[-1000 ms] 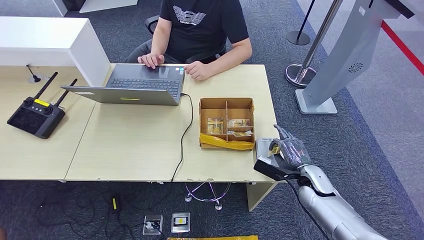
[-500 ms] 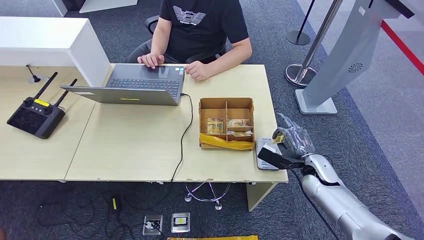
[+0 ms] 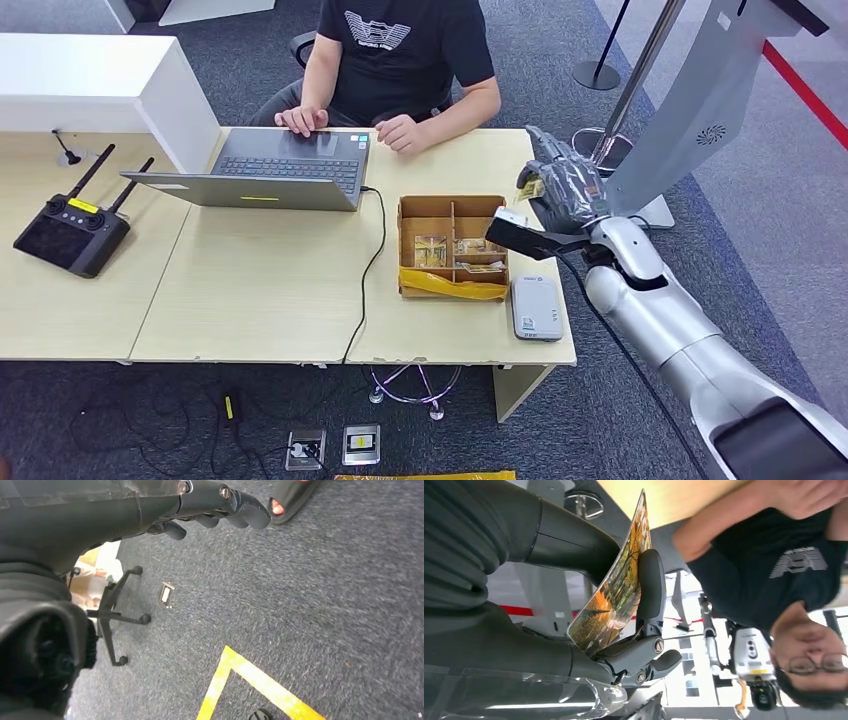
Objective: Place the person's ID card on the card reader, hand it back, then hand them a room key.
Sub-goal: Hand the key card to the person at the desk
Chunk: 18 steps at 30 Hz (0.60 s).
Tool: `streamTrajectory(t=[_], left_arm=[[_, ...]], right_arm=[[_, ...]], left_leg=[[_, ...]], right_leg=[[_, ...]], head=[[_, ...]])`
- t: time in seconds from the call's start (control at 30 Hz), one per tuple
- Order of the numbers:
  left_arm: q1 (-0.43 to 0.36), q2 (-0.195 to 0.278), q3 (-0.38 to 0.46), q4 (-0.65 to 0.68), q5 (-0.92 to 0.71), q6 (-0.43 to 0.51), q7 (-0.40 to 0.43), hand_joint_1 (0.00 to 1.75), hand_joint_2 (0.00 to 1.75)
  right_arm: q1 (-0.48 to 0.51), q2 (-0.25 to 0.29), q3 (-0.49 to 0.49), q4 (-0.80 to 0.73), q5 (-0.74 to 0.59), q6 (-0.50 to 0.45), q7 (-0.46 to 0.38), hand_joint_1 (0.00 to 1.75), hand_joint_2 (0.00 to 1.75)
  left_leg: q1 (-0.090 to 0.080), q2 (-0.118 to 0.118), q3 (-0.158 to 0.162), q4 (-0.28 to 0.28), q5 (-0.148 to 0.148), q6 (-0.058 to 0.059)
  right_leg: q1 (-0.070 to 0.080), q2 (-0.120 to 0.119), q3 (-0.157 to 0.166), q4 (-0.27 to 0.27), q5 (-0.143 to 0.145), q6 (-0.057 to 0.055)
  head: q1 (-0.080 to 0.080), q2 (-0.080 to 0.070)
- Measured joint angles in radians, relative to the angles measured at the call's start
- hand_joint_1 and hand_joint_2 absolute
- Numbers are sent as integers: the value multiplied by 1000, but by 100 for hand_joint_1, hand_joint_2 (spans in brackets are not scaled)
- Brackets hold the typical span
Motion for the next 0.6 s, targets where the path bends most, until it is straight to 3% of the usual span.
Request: streamTrajectory(t=[0.33,0.6], left_arm=[[-1,3,0,0,-17,-23,-45,0,0],[0,9,0,0,-23,-25,-53,0,0]], right_arm=[[-46,197,16,83,62,-42,-7,175,175],[-64,276,18,172,78,-58,-1,175,175]], left_leg=[[1,0,0,0,0,0],[1,0,0,0,0,0]], right_leg=[[1,-1,0,0,0,-1],[1,0,0,0,0,-1]], head=[[0,0],[0,0]])
